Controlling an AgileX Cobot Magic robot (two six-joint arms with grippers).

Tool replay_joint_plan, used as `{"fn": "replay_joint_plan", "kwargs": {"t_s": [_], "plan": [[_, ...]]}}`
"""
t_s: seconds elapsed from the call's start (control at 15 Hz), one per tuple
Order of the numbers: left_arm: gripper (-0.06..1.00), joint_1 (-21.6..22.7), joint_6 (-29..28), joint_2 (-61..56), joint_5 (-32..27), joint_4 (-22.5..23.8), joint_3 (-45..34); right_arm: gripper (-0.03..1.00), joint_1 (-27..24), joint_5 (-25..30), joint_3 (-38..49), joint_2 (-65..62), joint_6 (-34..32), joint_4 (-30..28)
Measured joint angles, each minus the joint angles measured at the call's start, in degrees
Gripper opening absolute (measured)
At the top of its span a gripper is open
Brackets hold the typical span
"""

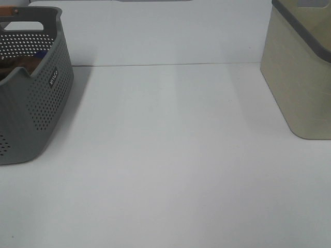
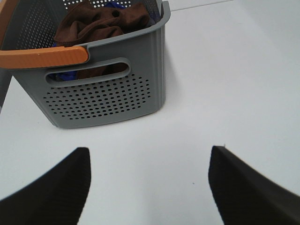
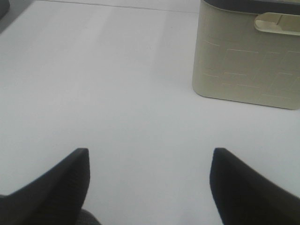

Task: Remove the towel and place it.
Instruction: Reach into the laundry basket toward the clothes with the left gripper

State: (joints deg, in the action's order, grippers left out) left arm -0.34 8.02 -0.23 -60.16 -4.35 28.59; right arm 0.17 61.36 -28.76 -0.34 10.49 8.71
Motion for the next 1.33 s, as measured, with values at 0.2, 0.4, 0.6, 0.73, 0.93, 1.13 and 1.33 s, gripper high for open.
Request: {"fn": "replay_joint_plan", "kwargs": {"t_s": [0.2, 0.4, 0.6, 0.73, 0.93, 1.13, 1.33], "plan": [[0.68, 0.00, 0.00, 0.00, 0.00, 0.00, 0.00, 0.69, 0.00, 0.00, 0.00, 0.00, 0.00, 0.00], [0.68, 0.00, 0.00, 0.00, 0.00, 0.00, 0.00, 0.69, 0.00, 0.00, 0.00, 0.00, 0.00, 0.00], [0.68, 0.00, 0.00, 0.00, 0.00, 0.00, 0.00, 0.69, 0.00, 0.00, 0.00, 0.00, 0.00, 0.00], [0.68, 0.00, 0.00, 0.00, 0.00, 0.00, 0.00, 0.69, 0.00, 0.00, 0.00, 0.00, 0.00, 0.00], [0.68, 0.00, 0.00, 0.00, 0.00, 0.00, 0.00, 0.69, 0.00, 0.00, 0.00, 0.00, 0.00, 0.00], [0.68, 0.00, 0.00, 0.00, 0.00, 0.00, 0.00, 0.69, 0.00, 0.00, 0.00, 0.00, 0.00, 0.00], [0.68, 0.00, 0.00, 0.00, 0.00, 0.00, 0.00, 0.69, 0.00, 0.00, 0.00, 0.00, 0.00, 0.00]]}}
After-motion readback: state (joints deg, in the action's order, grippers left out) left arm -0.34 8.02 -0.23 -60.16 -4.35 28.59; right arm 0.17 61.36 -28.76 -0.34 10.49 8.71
